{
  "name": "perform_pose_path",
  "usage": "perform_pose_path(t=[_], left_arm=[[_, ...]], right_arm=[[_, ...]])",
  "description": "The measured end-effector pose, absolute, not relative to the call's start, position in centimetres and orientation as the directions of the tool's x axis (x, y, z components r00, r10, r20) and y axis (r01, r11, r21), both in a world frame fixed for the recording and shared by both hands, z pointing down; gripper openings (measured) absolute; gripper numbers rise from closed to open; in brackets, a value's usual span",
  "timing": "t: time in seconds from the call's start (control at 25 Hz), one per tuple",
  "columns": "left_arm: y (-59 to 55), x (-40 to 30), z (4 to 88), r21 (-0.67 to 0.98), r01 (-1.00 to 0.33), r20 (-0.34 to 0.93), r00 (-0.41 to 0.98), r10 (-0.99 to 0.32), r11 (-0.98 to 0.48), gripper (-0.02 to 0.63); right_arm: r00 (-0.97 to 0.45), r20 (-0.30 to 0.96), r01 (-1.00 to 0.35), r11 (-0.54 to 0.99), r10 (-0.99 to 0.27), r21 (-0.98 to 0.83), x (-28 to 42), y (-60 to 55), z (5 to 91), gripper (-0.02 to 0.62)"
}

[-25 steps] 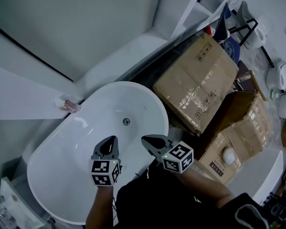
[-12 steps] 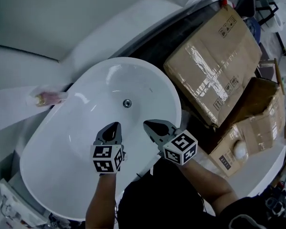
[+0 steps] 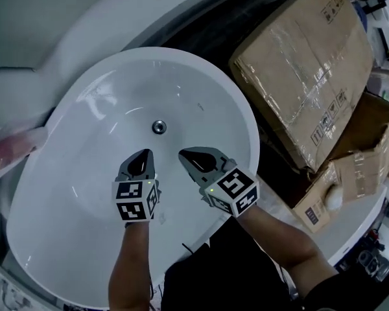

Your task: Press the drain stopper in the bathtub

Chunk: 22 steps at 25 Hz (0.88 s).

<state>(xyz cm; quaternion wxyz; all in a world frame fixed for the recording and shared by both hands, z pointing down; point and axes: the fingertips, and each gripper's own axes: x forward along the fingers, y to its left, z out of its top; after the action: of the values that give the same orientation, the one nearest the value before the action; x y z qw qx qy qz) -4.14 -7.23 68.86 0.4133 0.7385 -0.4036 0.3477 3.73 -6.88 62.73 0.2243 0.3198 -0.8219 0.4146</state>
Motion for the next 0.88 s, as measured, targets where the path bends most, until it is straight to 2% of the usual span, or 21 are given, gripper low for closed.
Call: perform_pose_path(t=[0.28,0.48,0.72,0.88], left_arm=[[-8.1,-4.1,79.4,0.32,-0.88,0.853,0.429,-0.296,-0.351,0.012],[-7.1,-3.9,84.5,0.358,-0.871,0.855,0.451,-0.257,-0.337,0.012],[-7.4,-4.5,90.5,0.341,-0.865,0.87,0.439,-0.225,-0.368,0.012],[-6.7,-3.6,93.5,0.337,-0.852,0.879,0.437,-0.191,-0.4,0.012]], right_arm=[[-0.679,0.671,-0.703,0.527,-0.296,-0.478,2.3,-8.1,72.4,0.014],[-0.655,0.712,-0.718,0.503,-0.254,-0.481,2.7,-7.9,77.0,0.014],[-0.662,0.682,-0.733,0.455,-0.31,-0.505,2.4,-10.1,79.1,0.014],[-0.611,0.712,-0.78,0.418,-0.347,-0.466,3.3,-10.7,81.5,0.014]])
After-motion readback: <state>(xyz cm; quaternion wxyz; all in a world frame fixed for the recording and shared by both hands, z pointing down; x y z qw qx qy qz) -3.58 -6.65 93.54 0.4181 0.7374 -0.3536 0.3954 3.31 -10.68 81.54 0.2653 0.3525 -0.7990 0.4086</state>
